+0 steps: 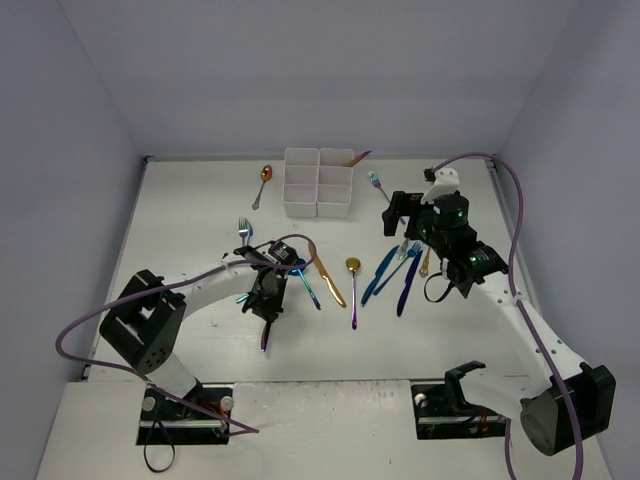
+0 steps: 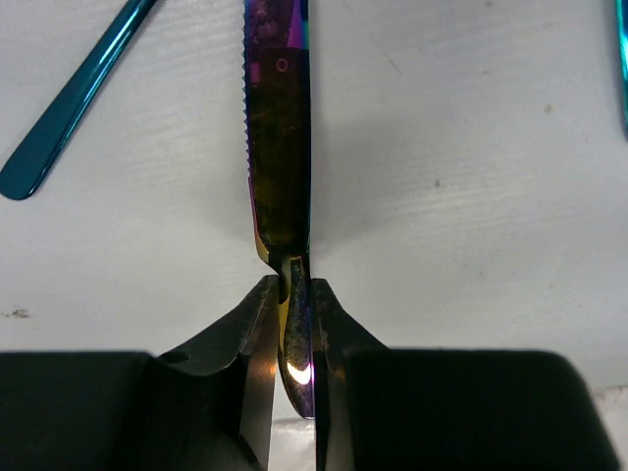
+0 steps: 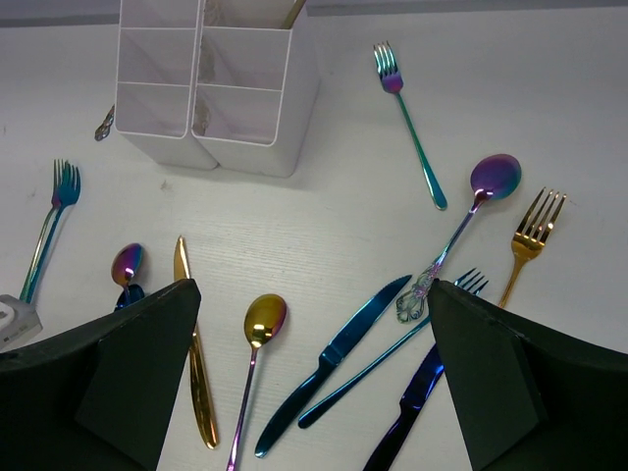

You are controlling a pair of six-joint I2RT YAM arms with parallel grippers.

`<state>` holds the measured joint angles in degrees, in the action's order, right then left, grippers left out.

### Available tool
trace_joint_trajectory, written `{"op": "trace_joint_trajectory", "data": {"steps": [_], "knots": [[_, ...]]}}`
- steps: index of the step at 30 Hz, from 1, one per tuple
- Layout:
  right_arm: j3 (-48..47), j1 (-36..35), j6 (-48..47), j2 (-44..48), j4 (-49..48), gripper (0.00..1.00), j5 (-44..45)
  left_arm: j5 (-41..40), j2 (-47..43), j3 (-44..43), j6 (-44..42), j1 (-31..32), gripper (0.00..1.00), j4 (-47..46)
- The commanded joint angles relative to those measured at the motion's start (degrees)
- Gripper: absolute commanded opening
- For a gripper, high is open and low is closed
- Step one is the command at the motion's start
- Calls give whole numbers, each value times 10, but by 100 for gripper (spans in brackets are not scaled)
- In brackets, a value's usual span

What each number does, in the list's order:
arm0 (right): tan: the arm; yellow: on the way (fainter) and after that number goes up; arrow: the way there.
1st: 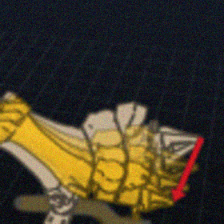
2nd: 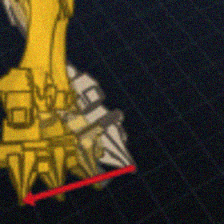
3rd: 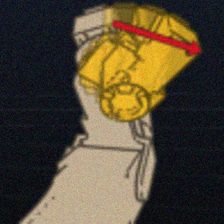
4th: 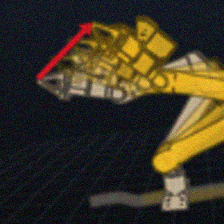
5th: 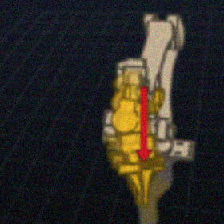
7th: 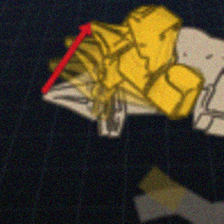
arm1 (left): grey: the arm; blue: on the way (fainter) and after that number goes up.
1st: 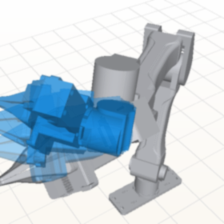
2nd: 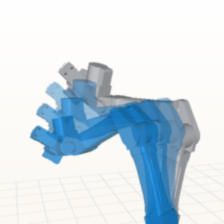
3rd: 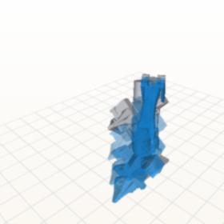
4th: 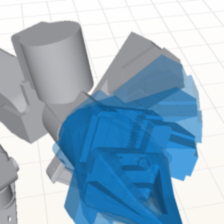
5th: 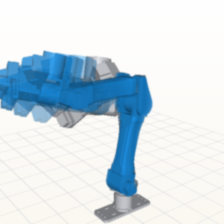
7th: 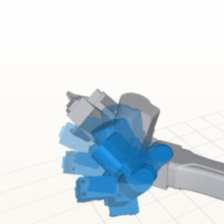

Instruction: Sort the eating utensils into containers

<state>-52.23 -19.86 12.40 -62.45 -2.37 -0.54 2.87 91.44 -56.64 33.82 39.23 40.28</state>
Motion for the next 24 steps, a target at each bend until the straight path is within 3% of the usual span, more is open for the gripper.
{"op": "trace_joint_trajectory", "data": {"steps": [1, 12, 19, 24], "knots": [[-17, 1, 7, -3, -33, 100, -12, 11, -32, -72, -44, -14, 0, 36], [-13, -1, 11, 10, -33, 100, -58, 68, -39, -72, -47, -31, 0, 44], [-22, -10, 32, -9, -34, 100, -142, 48, -79, -77, -55, -22, 0, 33], [-60, -50, 86, -52, -37, 100, -185, 12, -144, -100, -96, -6, 0, -29]]}}
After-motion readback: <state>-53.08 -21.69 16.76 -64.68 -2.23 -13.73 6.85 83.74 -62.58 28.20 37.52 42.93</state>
